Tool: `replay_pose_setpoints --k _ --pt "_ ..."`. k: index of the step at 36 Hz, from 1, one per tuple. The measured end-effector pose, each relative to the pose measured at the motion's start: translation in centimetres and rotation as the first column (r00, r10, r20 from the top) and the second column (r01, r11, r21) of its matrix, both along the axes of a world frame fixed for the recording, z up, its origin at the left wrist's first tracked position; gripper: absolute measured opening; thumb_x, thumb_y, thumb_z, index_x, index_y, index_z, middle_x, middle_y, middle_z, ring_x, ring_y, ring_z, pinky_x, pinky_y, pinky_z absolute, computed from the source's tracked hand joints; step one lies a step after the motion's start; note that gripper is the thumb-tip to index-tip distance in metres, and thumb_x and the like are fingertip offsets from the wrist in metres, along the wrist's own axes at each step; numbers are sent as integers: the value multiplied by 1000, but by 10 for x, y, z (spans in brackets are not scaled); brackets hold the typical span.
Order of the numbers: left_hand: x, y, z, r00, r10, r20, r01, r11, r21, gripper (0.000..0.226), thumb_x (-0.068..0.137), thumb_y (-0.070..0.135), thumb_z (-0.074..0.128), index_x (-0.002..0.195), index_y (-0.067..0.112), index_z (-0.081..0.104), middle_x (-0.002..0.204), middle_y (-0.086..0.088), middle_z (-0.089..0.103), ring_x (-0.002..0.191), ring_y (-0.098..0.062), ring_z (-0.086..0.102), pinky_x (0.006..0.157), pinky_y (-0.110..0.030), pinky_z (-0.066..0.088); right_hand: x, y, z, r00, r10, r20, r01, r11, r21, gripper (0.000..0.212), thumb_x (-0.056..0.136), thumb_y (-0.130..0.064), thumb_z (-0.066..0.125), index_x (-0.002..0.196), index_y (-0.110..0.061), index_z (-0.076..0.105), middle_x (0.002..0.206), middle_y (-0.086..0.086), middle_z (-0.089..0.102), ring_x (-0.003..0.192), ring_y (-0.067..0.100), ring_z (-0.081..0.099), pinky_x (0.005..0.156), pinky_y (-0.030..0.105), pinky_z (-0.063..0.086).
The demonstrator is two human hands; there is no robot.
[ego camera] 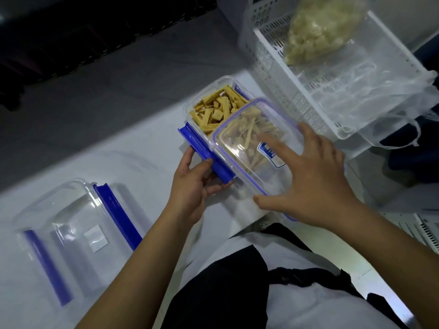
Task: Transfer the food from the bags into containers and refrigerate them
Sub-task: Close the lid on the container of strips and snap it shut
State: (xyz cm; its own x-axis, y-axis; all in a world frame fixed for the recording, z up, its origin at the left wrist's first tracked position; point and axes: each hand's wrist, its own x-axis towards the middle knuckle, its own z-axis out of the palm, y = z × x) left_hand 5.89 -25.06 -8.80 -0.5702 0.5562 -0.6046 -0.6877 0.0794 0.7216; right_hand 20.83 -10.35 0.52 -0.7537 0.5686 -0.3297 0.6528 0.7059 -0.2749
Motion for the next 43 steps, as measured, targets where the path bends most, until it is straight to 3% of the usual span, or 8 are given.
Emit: replay_pose_setpoints --k 6,10,19,29,33,35,39,43 --pt "1 -6 2 998 -25 -50 24 999 -36 49 101 14 58 142 39 50 110 -8 76 97 -32 75 68 -38 62 -50 3 -9 988 -35 -151 45 997 61 112 46 -87 50 147 -61 11 165 13 2 147 47 10 115 63 13" --pt "-2 -12 2 998 -31 -63 26 996 -85 51 101 15 56 144 41 47 103 -1 78 89 -24 77 63 -29 59 -88 -6 -48 999 41 -27 -38 994 101 111 58 -95 46 152 -53 7 165 16 -6 147 47 6 116 60 12" --pt "0 -9 9 999 3 -38 -7 994 -108 59 100 5 53 148 39 44 103 -3 78 91 -25 77 64 -33 61 -71 -12 -65 999 17 -33 -10 981 194 105 61 -102 18 152 -52 1 165 18 -5 145 46 12 104 58 23" --pt "-1 -9 13 994 -30 -104 17 992 -123 60 100 11 59 149 41 41 99 4 78 89 -22 77 63 -32 61 -82 -1 -61 997 -76 29 74 995 71 116 47 -97 37 148 -56 -1 165 13 -4 142 47 18 107 60 23" --pt "-7 -7 15 993 -14 -113 -2 990 -143 59 100 10 58 148 40 43 100 4 78 88 -23 77 63 -32 61 -83 -2 -58 998 -26 54 21 996 91 108 61 -98 32 152 -53 -6 165 17 -13 146 47 11 114 59 14" --pt "-10 -7 17 989 -21 -147 -4 986 -168 58 100 11 57 149 40 43 94 5 78 84 -20 77 59 -28 60 -76 -1 -56 999 14 42 -17 997 73 90 78 -90 25 154 -51 -4 165 17 -15 148 45 11 117 59 12" --pt "-17 -11 21 954 -76 -291 7 973 -231 55 99 29 63 148 44 44 99 7 76 87 -6 74 60 -21 58 -52 -4 -46 996 89 -2 -88 992 -89 66 99 -59 34 155 -49 2 166 12 -16 132 43 44 104 45 39" --pt "-24 -25 24 836 -294 -464 117 920 -373 72 88 34 76 148 49 39 108 15 65 85 3 70 65 -26 62 -36 -23 -38 991 136 18 -133 985 -109 67 98 -54 36 157 -46 5 166 16 -13 130 37 49 115 52 28"
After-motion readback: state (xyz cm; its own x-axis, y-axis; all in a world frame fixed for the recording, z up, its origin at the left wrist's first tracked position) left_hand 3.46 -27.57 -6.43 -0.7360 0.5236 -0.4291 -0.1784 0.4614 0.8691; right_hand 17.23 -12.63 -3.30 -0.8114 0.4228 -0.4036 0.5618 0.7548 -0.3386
